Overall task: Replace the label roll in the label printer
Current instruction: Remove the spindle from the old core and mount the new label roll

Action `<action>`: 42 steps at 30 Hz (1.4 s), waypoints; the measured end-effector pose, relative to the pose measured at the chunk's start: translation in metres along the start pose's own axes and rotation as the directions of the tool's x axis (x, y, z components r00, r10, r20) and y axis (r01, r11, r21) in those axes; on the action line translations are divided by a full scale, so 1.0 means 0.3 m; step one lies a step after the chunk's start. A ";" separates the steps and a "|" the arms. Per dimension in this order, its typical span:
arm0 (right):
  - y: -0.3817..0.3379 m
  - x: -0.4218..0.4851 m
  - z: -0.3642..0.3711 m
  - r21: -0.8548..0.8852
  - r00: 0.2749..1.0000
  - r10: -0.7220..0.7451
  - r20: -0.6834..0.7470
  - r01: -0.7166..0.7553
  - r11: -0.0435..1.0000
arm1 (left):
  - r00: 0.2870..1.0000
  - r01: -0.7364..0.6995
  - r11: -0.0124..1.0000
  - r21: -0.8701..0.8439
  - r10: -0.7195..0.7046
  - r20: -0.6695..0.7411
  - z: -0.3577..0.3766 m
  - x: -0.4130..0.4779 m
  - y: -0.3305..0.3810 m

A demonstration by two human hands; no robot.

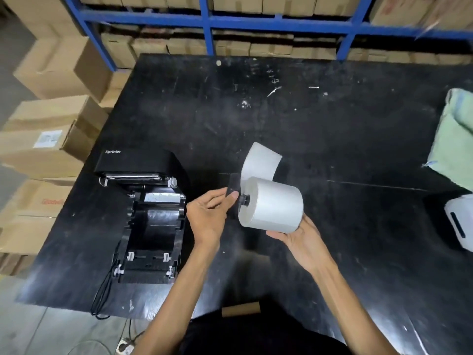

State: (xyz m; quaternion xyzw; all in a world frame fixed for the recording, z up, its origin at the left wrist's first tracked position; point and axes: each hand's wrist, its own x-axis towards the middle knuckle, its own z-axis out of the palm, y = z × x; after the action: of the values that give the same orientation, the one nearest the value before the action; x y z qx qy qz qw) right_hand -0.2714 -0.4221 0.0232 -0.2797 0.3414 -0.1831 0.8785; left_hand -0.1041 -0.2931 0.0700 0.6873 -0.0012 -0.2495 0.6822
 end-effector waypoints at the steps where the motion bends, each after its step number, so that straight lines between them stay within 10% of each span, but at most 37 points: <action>1: -0.002 -0.006 0.006 0.005 1.000 -0.001 -0.002 0.001 1.000 | 0.999 0.030 0.999 -0.023 -0.030 0.017 0.005 -0.018 0.015; 8: -0.017 -0.045 0.045 -0.022 0.998 -0.069 0.010 0.069 0.997 | 0.967 0.098 0.994 -0.055 -0.082 0.240 -0.052 -0.055 0.062; 18: 0.010 -0.091 0.085 -0.050 0.993 -0.102 0.063 0.106 0.993 | 0.943 -0.215 0.963 0.162 0.162 0.289 -0.146 -0.090 0.057; 34: 0.160 -0.180 0.397 -0.246 0.978 -0.148 0.150 0.182 0.952 | 0.984 -0.043 0.996 0.078 0.029 0.178 -0.448 -0.096 0.155; 42: 0.193 -0.201 0.571 -0.197 0.946 -0.235 0.225 0.280 0.939 | 0.938 -0.037 0.996 -0.085 0.064 0.341 -0.626 -0.042 0.255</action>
State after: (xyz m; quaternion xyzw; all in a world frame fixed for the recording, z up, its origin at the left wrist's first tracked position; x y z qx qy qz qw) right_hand -0.1857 -0.2835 0.1221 -0.4372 0.2313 -0.2281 0.8387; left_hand -0.0244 -0.1181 0.1355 0.6061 -0.1281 -0.3479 0.7037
